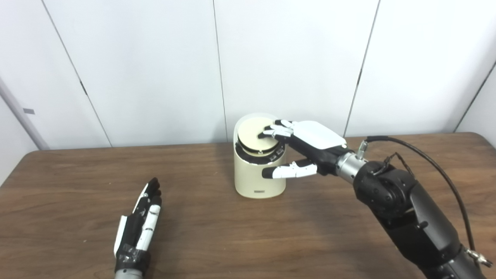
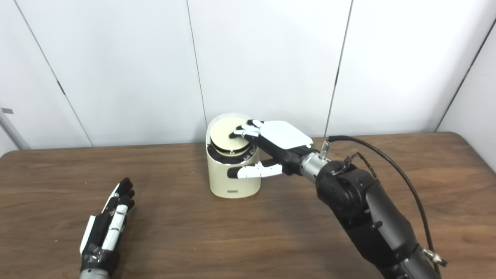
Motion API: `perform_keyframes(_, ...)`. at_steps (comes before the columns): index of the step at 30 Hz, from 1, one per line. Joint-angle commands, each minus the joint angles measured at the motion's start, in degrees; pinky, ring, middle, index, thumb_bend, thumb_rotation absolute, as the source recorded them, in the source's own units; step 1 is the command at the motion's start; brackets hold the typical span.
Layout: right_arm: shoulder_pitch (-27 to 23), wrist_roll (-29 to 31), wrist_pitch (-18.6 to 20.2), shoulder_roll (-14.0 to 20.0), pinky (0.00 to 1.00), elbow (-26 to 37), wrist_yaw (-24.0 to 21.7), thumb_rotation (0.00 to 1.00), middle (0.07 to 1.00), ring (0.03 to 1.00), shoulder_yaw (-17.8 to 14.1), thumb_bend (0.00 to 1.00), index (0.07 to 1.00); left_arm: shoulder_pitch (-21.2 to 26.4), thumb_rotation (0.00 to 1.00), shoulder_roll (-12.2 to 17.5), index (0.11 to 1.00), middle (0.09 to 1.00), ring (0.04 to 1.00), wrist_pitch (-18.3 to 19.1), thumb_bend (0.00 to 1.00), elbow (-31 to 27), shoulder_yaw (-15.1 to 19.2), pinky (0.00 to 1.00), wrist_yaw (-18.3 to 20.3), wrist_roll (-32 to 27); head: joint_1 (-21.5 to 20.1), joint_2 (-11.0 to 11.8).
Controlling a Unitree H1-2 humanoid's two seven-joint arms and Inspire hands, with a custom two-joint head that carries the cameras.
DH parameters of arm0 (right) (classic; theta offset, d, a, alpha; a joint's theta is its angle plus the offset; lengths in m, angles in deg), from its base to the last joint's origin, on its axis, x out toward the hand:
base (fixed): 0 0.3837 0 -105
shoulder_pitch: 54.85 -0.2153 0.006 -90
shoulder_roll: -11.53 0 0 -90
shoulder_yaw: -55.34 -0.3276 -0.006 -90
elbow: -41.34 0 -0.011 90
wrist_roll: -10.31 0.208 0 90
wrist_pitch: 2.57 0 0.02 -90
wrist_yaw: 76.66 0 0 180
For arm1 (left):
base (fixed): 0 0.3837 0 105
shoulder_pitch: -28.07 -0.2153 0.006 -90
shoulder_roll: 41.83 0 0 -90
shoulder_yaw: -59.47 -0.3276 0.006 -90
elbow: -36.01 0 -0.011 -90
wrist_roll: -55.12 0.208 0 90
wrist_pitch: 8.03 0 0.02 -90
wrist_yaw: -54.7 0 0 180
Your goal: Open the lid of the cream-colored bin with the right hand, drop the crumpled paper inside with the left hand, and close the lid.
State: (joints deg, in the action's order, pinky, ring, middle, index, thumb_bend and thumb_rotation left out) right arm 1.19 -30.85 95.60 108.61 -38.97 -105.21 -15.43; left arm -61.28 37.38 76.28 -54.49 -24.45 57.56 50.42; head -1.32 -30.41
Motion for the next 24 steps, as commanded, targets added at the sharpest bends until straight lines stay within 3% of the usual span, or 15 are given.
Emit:
perform_keyframes(1, -1.27, -0.75, -1.14, 0.90, 1.00, 0.95, 0.96, 0.99, 0.937, 1.000, -0.44, 0.62, 0.887, -2.93, 0.76, -1.48, 0.971, 0.971, 0.974, -1.10, 0.53, 2.40, -0.66, 0.98, -0.29, -0.35, 0.01, -0.03)
perform_keyframes(15, 0.65, -2.28, -3.04, 1.03, 1.00, 1.86, 0.62, 0.96, 0.948, 1.000, -0.02, 0.62, 0.881, -3.14, 0.78, -1.85, 0.956, 0.954, 0.951, -1.28, 0.52, 1.98, -0.42, 0.95, -1.25, 0.04, 0.36, -0.59)
perform_keyframes(24, 1.27, -2.40, -4.15, 1.05, 1.00, 1.75, 0.63, 1.00, 0.951, 1.000, 0.40, 0.63, 0.886, -3.20, 0.78, -1.88, 0.961, 0.955, 0.949, -1.07, 0.53, 1.64, -0.44, 0.95, -1.47, 0.39, 0.39, -1.23)
